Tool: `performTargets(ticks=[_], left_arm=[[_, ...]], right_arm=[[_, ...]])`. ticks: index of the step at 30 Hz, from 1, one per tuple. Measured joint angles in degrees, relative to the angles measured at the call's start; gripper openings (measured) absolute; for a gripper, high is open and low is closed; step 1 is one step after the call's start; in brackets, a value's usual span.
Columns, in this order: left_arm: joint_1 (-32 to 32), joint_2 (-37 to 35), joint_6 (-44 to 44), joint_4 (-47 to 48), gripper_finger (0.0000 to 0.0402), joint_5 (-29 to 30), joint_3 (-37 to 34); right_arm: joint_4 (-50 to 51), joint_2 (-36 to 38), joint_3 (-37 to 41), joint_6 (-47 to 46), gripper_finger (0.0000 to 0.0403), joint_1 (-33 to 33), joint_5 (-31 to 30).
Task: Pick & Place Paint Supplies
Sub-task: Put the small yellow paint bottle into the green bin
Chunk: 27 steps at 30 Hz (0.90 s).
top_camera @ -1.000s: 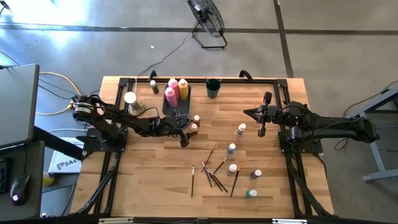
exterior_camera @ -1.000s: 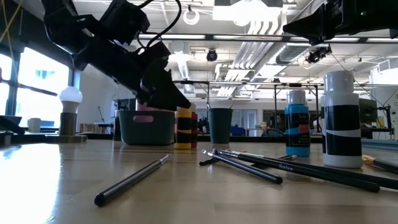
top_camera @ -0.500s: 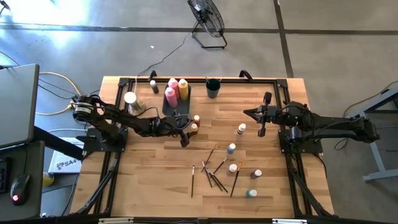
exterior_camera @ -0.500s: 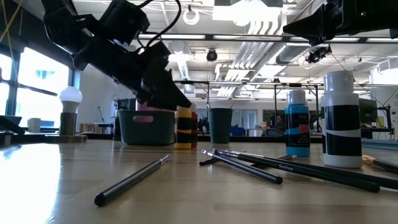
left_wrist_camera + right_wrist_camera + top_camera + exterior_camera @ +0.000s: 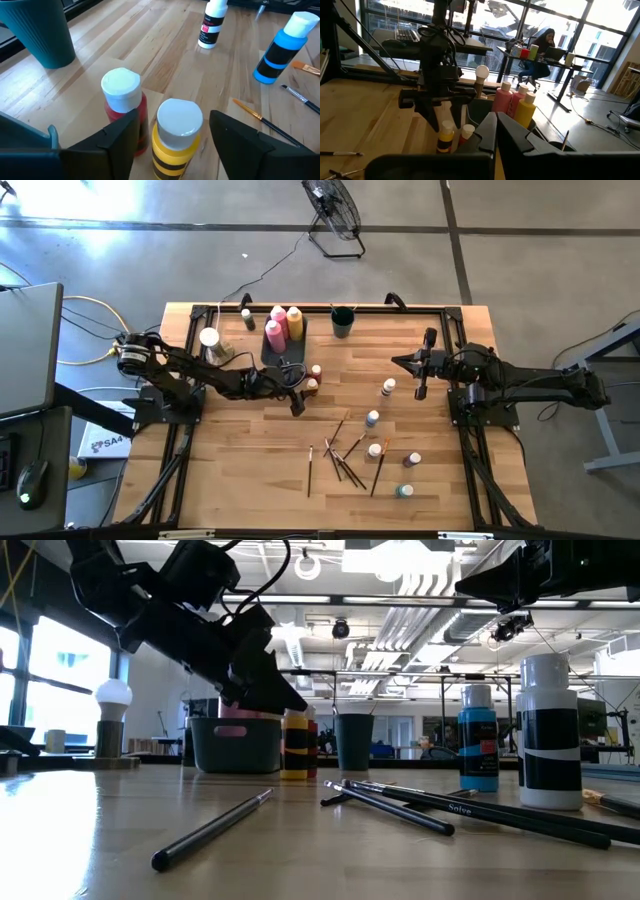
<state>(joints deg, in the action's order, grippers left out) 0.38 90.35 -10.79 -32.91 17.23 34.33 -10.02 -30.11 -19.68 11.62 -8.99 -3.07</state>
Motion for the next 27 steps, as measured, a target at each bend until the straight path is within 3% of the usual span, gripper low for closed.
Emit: performTargets(ticks=[19,27], left_arm=[[0.0,0.0,0.0,0.0,0.0129,-0.1,0.0],[0.0,0.0,0.3,0.7,0.0128,-0.1,0.0]], right_arm=[[0.4,0.0,0.0,0.0,0.0004,0.0,-0.3],[0.9,0.0,0.0,0.0,0.0004,0.0,-1.4]])
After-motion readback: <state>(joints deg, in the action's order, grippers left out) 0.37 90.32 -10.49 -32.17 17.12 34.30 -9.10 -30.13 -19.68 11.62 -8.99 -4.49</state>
